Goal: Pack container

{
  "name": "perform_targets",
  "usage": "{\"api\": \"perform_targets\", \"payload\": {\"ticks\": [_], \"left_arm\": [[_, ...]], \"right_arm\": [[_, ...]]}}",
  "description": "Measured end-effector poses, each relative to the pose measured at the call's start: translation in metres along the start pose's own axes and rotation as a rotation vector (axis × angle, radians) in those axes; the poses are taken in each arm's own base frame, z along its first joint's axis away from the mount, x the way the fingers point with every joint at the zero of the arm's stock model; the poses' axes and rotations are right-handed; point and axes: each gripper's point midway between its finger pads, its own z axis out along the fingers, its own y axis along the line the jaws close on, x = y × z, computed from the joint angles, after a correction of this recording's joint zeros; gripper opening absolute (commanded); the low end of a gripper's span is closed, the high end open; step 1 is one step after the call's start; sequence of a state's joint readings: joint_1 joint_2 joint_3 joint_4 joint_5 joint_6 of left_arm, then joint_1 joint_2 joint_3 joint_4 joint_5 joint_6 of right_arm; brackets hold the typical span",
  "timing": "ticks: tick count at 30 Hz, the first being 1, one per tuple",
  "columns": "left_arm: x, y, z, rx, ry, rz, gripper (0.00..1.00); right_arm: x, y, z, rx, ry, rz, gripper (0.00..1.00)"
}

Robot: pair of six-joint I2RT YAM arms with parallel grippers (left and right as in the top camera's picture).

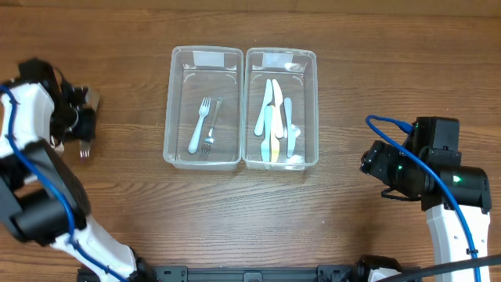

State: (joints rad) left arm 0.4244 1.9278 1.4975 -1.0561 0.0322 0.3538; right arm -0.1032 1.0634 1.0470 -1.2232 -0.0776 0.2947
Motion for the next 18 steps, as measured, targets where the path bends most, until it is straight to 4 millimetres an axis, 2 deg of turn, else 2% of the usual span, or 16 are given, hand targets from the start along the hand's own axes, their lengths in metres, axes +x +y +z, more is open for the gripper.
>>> {"api": "perform_targets", "payload": {"ticks": [1,3,4,6,8,10,12,15,18], "left_arm": [[-0.01,-0.007,-0.021,-0.013,-0.051,0.008,0.04],[-0.03,-0.028,-0.076,-0.038,-0.19,0.036,0.04],[-0.039,-0.052,-0.121,-0.044,-0.302,0.059,0.04],[-0.039,-0.076,-0.145,-0.034,-0.362,0.081,0.04],[-0.036,-0.114,-0.168,0.0,-0.417,0.12,0.04],[-0.034,-0.153,-0.176,0.049,-0.439,0.151,0.04],[-0.032,-0.186,-0.174,0.097,-0.43,0.162,0.04],[-0.034,-0.226,-0.161,0.149,-0.41,0.169,0.04],[-0.037,-0.259,-0.136,0.177,-0.373,0.191,0.04]], "right_arm": [[0.0,0.0,0.0,0.0,0.0,0.0,0.77],[0.0,0.0,0.0,0.0,0.0,0.0,0.77],[0.0,0.0,0.0,-0.001,-0.001,0.0,0.77],[0.0,0.0,0.0,-0.001,0.0,0.0,0.77],[0.0,0.0,0.0,-0.001,-0.001,0.0,0.77],[0.0,0.0,0.0,-0.001,-0.001,0.0,0.77],[0.0,0.0,0.0,-0.001,-0.001,0.0,0.77],[0.0,0.0,0.0,-0.001,0.0,0.0,0.77],[0.0,0.0,0.0,0.0,0.001,0.0,0.77]]}}
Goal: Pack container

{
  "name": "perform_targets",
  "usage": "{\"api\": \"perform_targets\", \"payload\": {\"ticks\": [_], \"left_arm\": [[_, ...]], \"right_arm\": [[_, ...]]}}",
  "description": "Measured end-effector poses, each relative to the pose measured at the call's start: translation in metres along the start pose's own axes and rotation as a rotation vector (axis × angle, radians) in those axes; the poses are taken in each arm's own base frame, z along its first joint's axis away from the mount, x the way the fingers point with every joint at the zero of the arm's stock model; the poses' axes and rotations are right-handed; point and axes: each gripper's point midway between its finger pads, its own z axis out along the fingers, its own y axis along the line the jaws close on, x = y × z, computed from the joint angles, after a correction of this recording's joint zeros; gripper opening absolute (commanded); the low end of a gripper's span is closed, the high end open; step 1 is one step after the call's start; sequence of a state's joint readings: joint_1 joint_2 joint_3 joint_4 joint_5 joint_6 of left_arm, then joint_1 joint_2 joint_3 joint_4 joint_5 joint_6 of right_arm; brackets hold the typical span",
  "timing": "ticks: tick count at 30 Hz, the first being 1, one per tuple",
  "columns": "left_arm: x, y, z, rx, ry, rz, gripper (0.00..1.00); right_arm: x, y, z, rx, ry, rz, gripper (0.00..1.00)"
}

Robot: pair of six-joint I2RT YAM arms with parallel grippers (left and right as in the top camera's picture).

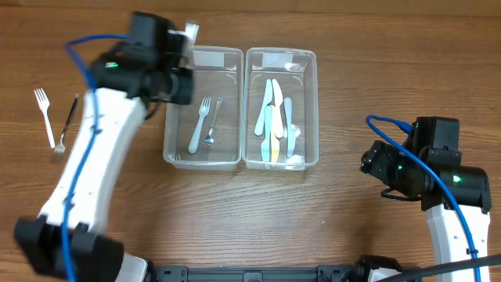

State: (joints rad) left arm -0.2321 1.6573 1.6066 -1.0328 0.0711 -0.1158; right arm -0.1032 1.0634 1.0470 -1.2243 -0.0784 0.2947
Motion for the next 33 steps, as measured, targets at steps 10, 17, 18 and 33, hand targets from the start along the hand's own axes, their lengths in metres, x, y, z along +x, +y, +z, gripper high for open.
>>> {"api": "perform_targets", "payload": {"ticks": [10,17,18,33], "left_arm": [[0.068,-0.032,0.139,-0.008,0.337,0.048,0.06],[0.079,-0.029,0.153,-0.013,0.383,0.065,0.63],[0.079,-0.029,0.152,-0.012,0.383,0.077,0.63],[-0.028,0.037,-0.028,-0.183,0.071,0.094,0.78]], "right_arm": [[0.002,-0.001,0.0,0.002,0.007,0.0,0.77],[0.002,-0.001,0.0,0.002,0.007,0.001,0.77],[0.002,-0.001,0.0,0.002,0.008,0.0,0.77],[0.002,-0.001,0.0,0.003,0.008,0.0,0.77]]}}
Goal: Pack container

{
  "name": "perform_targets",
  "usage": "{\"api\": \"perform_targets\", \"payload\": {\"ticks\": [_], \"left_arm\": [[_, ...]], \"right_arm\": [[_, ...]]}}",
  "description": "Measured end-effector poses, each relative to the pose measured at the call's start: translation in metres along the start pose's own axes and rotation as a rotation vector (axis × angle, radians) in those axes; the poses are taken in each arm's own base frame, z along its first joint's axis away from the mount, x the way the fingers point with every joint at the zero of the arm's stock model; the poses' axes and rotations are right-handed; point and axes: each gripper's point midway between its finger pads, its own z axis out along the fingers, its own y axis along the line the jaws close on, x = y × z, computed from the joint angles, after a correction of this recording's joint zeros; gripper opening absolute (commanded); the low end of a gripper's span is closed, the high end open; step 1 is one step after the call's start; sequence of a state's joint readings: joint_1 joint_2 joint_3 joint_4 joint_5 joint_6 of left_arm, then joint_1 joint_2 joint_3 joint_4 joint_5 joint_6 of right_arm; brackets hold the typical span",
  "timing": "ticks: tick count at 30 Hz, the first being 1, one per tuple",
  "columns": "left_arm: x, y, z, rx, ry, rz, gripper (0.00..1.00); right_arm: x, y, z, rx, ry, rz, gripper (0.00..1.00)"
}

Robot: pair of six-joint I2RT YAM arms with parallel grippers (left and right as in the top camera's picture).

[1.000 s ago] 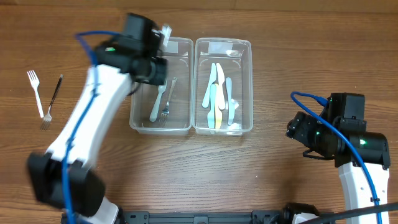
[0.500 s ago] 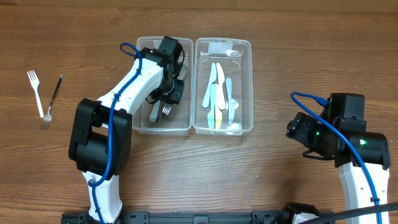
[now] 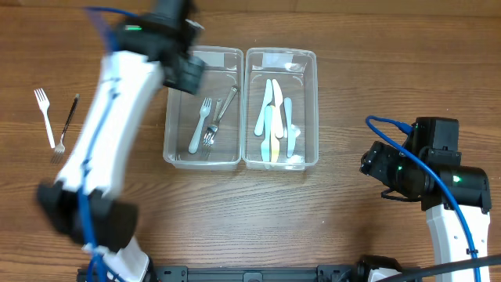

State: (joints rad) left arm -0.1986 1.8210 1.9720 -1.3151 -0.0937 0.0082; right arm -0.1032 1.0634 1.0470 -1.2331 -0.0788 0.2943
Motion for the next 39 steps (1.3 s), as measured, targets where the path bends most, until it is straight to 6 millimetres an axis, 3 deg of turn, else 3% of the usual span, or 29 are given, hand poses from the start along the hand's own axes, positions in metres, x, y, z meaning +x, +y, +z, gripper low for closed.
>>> {"api": "perform_targets", "payload": {"ticks": [4,7,12,16,19,30,39], "left_arm": [[0.012,0.084,-0.05,-0.104,-0.088,-0.182,0.79],[0.039,0.144,-0.061,-0.182,-0.063,-0.321,0.84],[0.078,0.211,-0.043,-0.214,-0.021,-0.472,0.88],[0.118,0.25,-0.004,-0.195,0.018,-0.554,0.91],[0.143,0.263,0.034,-0.15,0.062,-0.558,0.91],[0.159,0.257,0.135,0.02,0.158,-0.412,0.91],[0.177,0.25,0.176,0.077,0.237,-0.387,0.89]], "right_arm": [[-0.001,0.0,0.0,-0.001,-0.002,0.0,0.77],[-0.001,0.0,0.0,-0.001,-0.003,0.0,0.77],[-0.001,0.0,0.0,-0.002,-0.003,0.0,0.77],[-0.001,0.0,0.0,-0.001,-0.002,0.0,0.77],[-0.001,0.0,0.0,-0.001,-0.003,0.0,0.77],[-0.001,0.0,0.0,-0.001,-0.004,0.0,0.77],[-0.002,0.001,0.0,-0.004,-0.01,-0.001,0.77]]}}
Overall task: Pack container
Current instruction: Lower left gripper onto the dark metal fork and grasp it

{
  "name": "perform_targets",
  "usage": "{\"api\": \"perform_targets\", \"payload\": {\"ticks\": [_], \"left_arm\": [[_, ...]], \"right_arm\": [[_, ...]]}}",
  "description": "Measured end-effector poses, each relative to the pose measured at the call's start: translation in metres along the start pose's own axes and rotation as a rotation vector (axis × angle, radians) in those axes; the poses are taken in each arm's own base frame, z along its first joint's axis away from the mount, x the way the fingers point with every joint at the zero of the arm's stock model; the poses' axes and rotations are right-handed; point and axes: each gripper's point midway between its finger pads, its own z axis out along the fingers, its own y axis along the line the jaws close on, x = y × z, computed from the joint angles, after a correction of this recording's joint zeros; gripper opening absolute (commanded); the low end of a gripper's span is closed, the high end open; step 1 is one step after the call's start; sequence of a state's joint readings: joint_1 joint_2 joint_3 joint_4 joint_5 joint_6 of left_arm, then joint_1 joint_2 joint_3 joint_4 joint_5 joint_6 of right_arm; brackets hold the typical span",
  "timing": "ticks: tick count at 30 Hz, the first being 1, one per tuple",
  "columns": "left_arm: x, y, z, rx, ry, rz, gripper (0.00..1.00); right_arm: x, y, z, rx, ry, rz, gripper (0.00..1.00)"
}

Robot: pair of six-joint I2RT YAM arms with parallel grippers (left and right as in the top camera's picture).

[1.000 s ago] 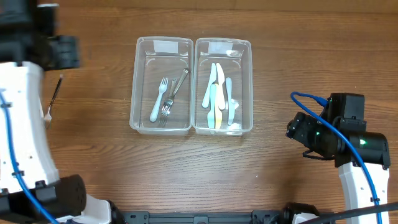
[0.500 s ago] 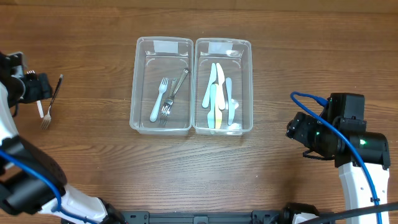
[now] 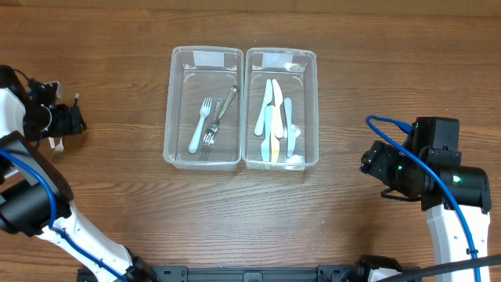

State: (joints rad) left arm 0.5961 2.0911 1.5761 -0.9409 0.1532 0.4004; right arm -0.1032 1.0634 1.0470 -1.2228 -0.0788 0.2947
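Two clear plastic containers stand side by side at the table's middle. The left container (image 3: 177, 102) holds a pale fork (image 3: 199, 128) and two metal forks (image 3: 219, 116). Inside the right container (image 3: 311, 102) lie several pale knives (image 3: 274, 117). My left gripper (image 3: 72, 123) is at the far left edge, low over loose forks on the table; only their tines (image 3: 55, 146) and a dark handle tip (image 3: 76, 99) show, and its jaws are not readable. My right gripper (image 3: 366, 162) hangs at the right, away from everything.
The blue cable and white link of the right arm (image 3: 450, 227) fill the lower right corner. The left arm's links (image 3: 31, 204) run down the left edge. A black bar (image 3: 250, 274) lies along the front edge of the wooden table.
My left arm has moved from over the left container's back left corner to the far left edge, over the loose forks. The containers' contents and the right arm are unchanged.
My left gripper was at the far left with fork tines showing below it. Then it stood at the left container's back corner, two forks still on the table. Then a second metal fork lay in that container. Now the gripper is back at the left.
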Motion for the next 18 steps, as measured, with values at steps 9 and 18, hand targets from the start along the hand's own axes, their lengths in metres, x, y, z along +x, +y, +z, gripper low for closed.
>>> {"api": "perform_targets", "payload": {"ticks": [9,18], "left_arm": [[0.01,0.007,0.023,-0.018,0.064,-0.006,0.89],[0.011,0.01,0.027,-0.031,0.072,-0.003,0.6]], "right_arm": [[-0.001,0.0,0.0,-0.002,-0.005,0.0,0.77],[-0.003,0.001,0.0,-0.004,-0.01,-0.001,0.77]]}}
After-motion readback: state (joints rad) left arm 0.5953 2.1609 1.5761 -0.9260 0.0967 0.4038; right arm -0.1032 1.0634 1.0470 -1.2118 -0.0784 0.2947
